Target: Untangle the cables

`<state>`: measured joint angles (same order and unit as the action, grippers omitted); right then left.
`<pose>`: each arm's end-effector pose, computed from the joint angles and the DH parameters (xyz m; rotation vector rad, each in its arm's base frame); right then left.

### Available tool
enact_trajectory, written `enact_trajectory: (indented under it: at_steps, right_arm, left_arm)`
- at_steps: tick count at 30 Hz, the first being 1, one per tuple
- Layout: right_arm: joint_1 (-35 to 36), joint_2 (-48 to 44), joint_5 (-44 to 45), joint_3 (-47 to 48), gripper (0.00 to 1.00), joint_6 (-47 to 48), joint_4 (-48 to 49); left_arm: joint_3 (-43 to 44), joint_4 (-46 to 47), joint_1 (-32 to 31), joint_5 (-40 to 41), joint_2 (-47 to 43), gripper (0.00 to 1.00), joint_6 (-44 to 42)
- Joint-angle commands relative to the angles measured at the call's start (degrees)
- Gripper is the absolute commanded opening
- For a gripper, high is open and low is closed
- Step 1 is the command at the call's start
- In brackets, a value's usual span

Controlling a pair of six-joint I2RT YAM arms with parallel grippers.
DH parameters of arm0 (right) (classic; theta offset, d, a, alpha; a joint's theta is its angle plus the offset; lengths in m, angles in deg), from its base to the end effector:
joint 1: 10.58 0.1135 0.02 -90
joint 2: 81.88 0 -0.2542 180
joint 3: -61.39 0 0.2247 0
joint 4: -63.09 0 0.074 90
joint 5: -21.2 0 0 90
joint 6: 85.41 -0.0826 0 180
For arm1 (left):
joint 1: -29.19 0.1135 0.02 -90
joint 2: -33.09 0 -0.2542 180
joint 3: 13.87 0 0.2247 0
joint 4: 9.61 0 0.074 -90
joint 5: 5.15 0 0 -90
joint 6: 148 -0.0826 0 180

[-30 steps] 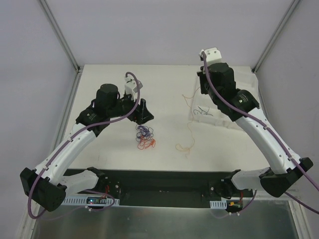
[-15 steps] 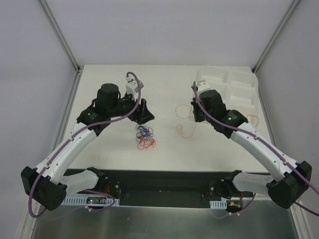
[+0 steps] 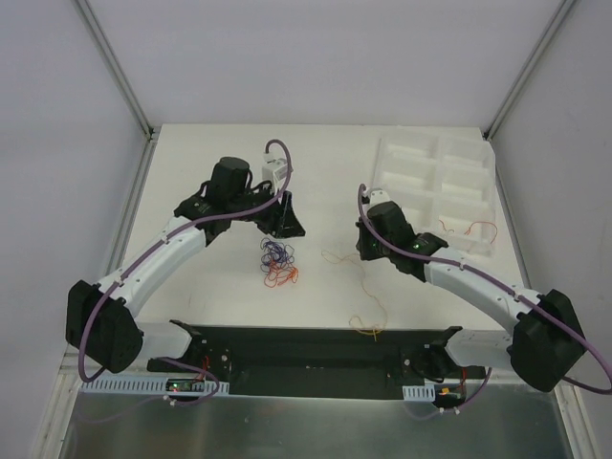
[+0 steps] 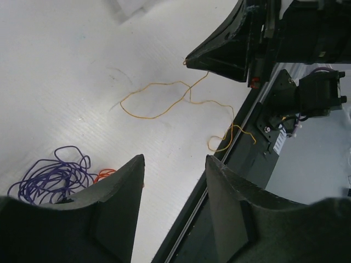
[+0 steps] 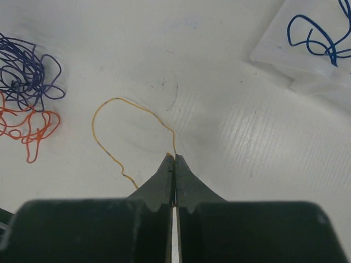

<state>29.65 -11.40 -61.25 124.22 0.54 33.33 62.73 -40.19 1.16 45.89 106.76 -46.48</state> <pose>0.2220 0.1736 0.2285 -0.6234 2.1426 0.2790 0.2363 -0.1847 0.3048 0.7380 1.9914 -1.1163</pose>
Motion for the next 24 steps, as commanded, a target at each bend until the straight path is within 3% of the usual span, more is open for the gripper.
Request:
enact_trajectory:
  at_steps: [1,5,13,24]
  right_arm:
    - [0.20,0.10,1.06,-3.23,0.00,-2.89,5.23]
    - [0.11,-0.69,-2.09,-3.41,0.00,-3.42,6.72]
    - [-3.57,-4.56,-16.24,-1.66,0.00,-6.14,9.89]
    - [-8.06,-5.35,-27.06,2.48,0.00,-9.74,11.91]
  left_arm:
    - [-0.04,4.10,0.35,-5.85,1.73,0.55,1.65]
    - [-1.62,12.96,-0.27,-14.63,6.13,0.63,6.12]
    - [-7.25,27.74,-4.49,-15.35,8.06,0.69,0.34]
    - [-4.26,27.40,-8.09,-17.38,15.71,0.61,-0.28]
